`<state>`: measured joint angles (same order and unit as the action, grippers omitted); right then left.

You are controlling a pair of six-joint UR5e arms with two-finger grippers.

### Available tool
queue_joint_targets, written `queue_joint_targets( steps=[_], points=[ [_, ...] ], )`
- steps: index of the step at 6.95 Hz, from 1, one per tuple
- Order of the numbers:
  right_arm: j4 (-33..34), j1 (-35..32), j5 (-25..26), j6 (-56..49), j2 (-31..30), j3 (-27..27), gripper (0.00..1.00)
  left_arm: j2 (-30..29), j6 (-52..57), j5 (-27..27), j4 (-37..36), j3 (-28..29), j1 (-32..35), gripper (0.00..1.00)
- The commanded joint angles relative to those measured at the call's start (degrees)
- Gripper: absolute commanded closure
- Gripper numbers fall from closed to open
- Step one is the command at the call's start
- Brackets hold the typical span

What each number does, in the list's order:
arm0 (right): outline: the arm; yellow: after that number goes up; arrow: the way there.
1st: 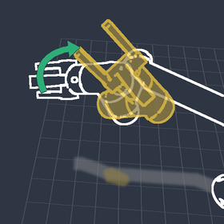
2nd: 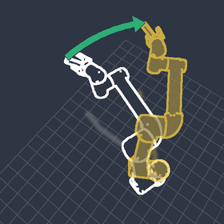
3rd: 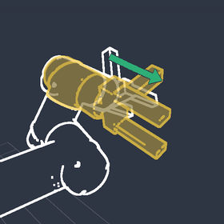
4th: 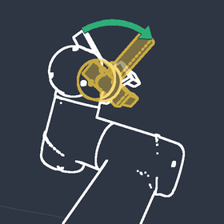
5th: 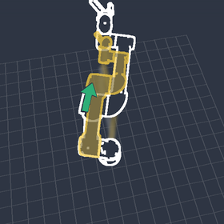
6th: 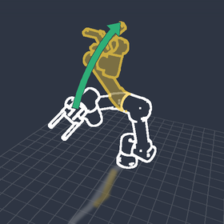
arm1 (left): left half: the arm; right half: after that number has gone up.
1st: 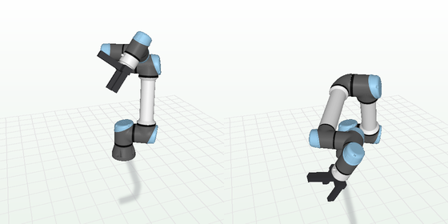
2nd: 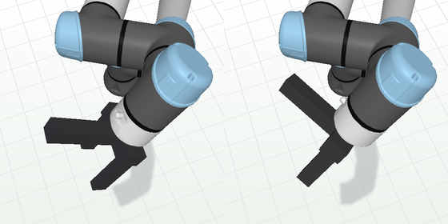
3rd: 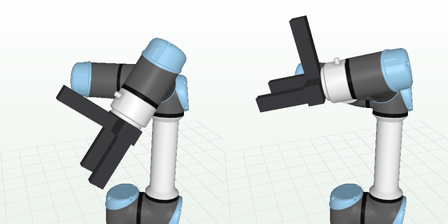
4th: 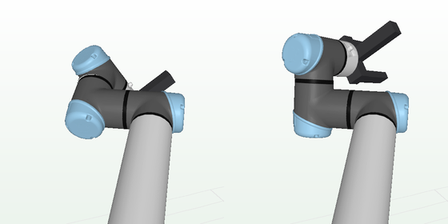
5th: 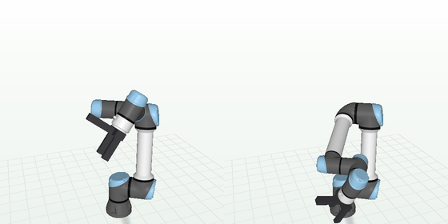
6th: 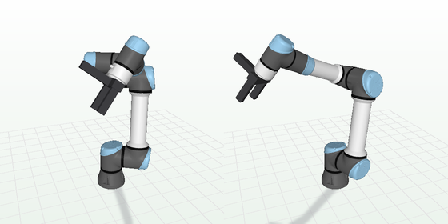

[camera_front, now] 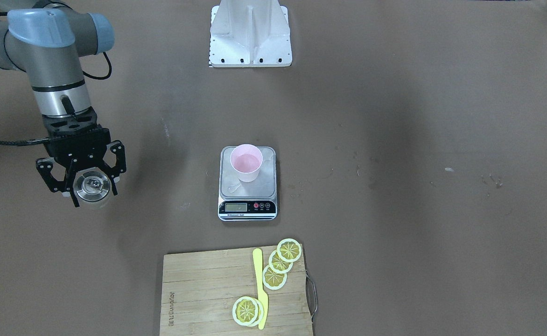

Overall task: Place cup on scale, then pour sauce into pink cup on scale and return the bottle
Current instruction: 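Tilt the bottle upright and carry it away from the cup with the right gripper, then move the upright sauce bottle toward the table edge farthest from the scale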

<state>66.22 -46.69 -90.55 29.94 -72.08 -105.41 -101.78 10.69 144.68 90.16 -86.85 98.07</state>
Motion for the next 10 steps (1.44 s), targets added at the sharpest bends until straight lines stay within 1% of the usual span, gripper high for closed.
queue_joint_targets(
  steps=[1, 2, 3, 4, 5, 6, 7, 8, 10],
  points=[
    [-9.76, -2.08, -1.37, 5.55, -4.55, 1.25, 1.0, 0.09, 0.03, -0.54, 0.89, 0.1, 0.62, 0.02],
    [-12.84, -2.78, -1.47, 6.43, -6.3, 2.13, 1.0, 0.09, -0.49, -0.54, 0.8, 0.11, 1.24, 0.02],
    [-16.52, -3.4, -1.47, 6.88, -7.54, 4.32, 1.0, 0.09, -0.59, -1.15, 0.72, 0.19, 1.5, 0.02],
    [-22.48, -4.02, -1.47, 7.32, -9.81, 7.21, 1.0, -0.08, -1.89, -2.89, 0.63, 0.11, 1.51, 0.02],
    [-30.11, -4.54, -1.38, 7.32, -11.05, 12.2, 1.0, 0.0, -1.91, -3.09, 0.71, 0.11, 1.42, 0.02],
    [-34.88, -4.81, -1.38, 7.41, -11.41, 16.08, 1.0, -0.08, -1.99, -3.09, 0.72, 0.02, 1.51, 0.02],
    [-37.11, -4.81, -1.38, 8.28, -11.59, 18.12, 1.0, -0.08, -1.99, -3.09, 0.72, -0.07, 1.42, 0.02],
    [-38.95, -5.07, -2.08, 8.72, -11.85, 18.05, 1.0, -0.17, -2.17, -3.09, 0.72, -0.24, 1.42, 0.02],
    [-39.76, -5.34, -2.35, 9.69, -12.03, 17.96, 1.0, -0.17, -2.26, -3.09, 0.72, -0.33, 1.42, 0.02]
  ],
)
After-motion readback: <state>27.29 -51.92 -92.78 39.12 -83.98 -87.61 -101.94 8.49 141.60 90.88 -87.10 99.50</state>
